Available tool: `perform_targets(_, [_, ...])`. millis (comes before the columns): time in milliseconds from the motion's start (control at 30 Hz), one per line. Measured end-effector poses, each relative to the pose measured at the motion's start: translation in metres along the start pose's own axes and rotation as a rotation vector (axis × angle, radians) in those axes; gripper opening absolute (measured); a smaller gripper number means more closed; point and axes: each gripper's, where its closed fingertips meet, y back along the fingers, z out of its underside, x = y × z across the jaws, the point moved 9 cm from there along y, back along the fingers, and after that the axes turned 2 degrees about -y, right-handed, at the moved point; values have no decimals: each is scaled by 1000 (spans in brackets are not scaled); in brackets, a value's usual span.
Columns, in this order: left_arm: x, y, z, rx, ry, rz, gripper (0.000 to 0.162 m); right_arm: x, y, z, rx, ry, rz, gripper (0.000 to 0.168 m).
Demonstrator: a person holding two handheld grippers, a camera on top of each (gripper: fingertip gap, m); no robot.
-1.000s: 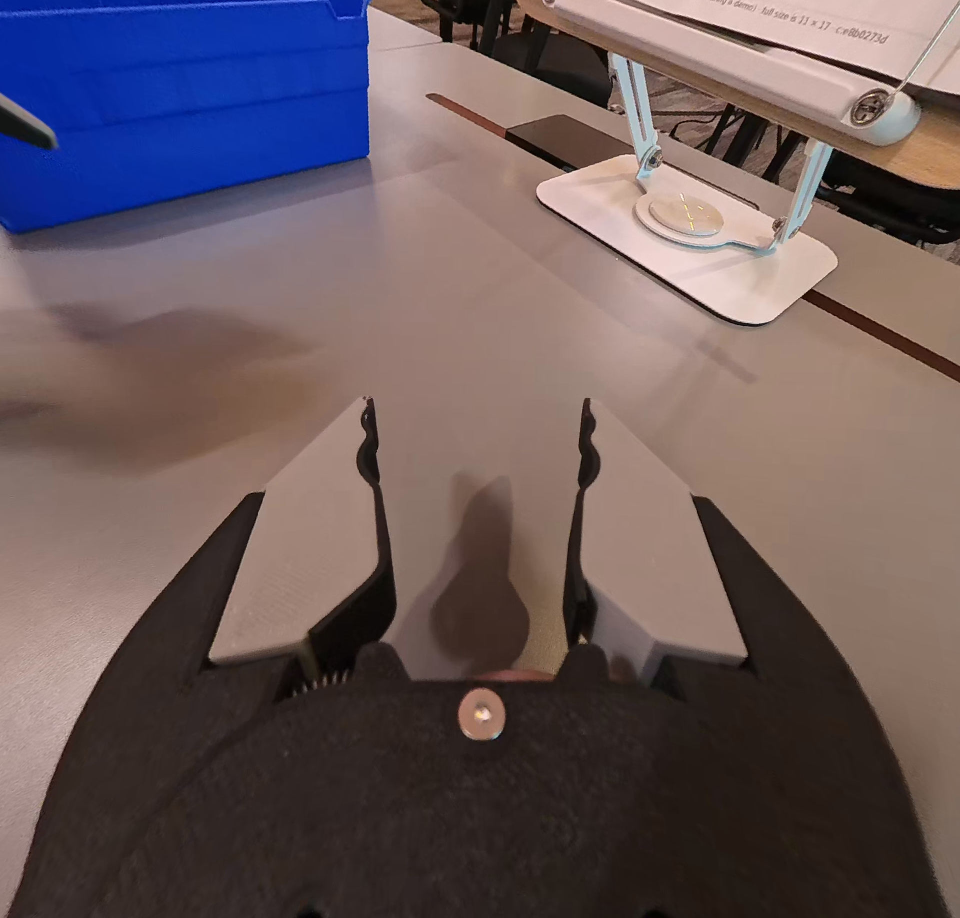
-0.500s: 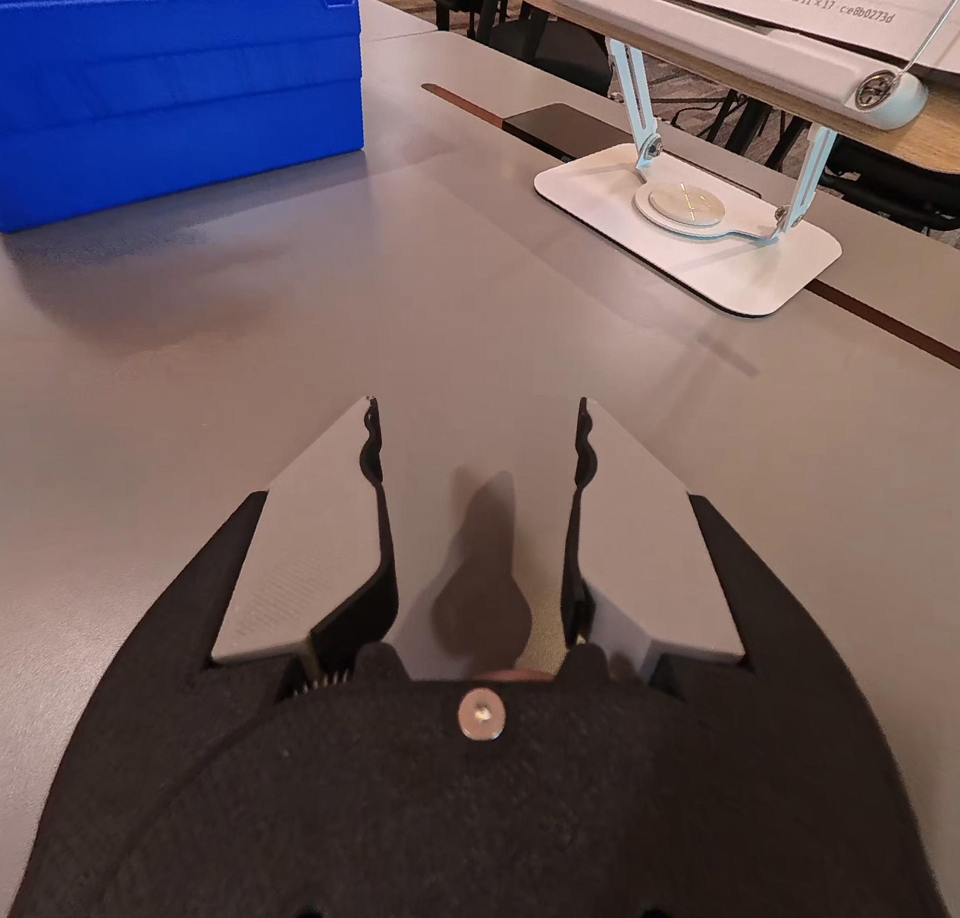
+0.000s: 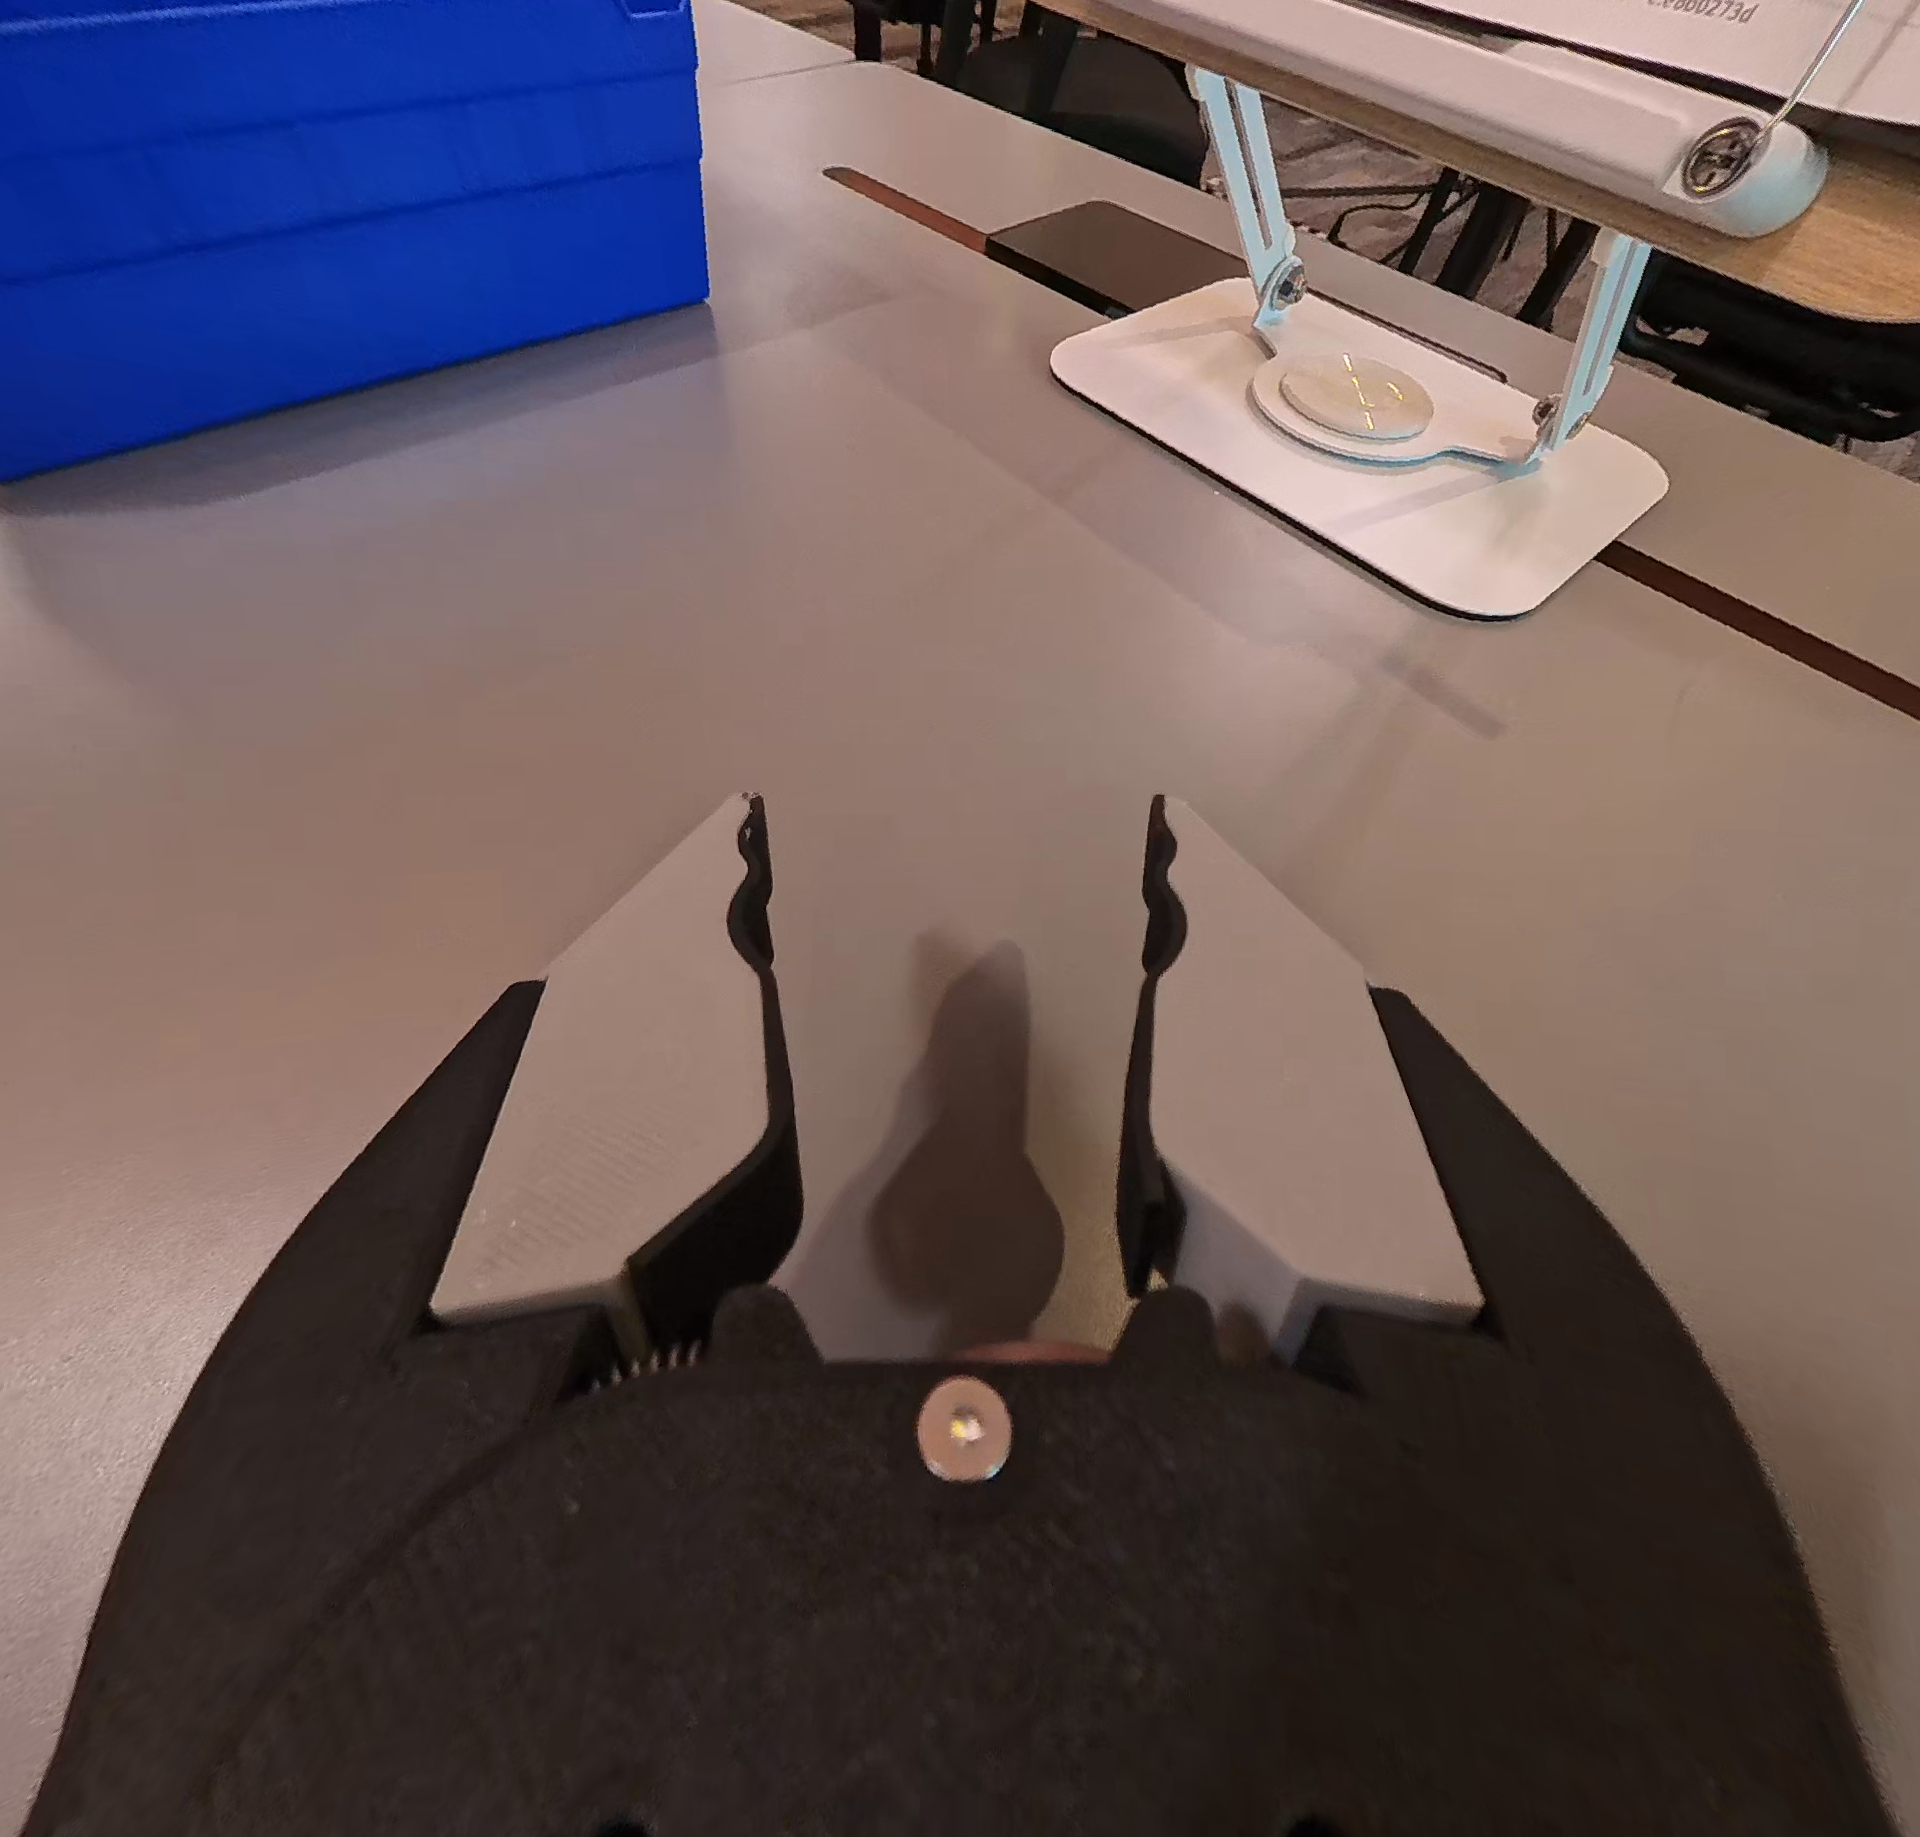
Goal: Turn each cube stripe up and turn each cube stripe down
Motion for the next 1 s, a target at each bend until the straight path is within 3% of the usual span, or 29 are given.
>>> perform_targets(467, [-13, -57, 14, -288, 3, 63, 48, -2, -1, 1, -15, 26, 17, 68])
perform_targets(667, [-14, -63, 15, -296, 100, 156, 27, -2, 0, 1, -10, 28, 19, 67])
perform_targets(867, [-12, -62, 18, -316, 144, 211, 46, -2, 0, 1, -15, 32, 6, 67])
perform_targets(1000, [-10, -65, 24, -378, 87, 155, 46, -4, 0, 1, -14, 46, 8, 67])
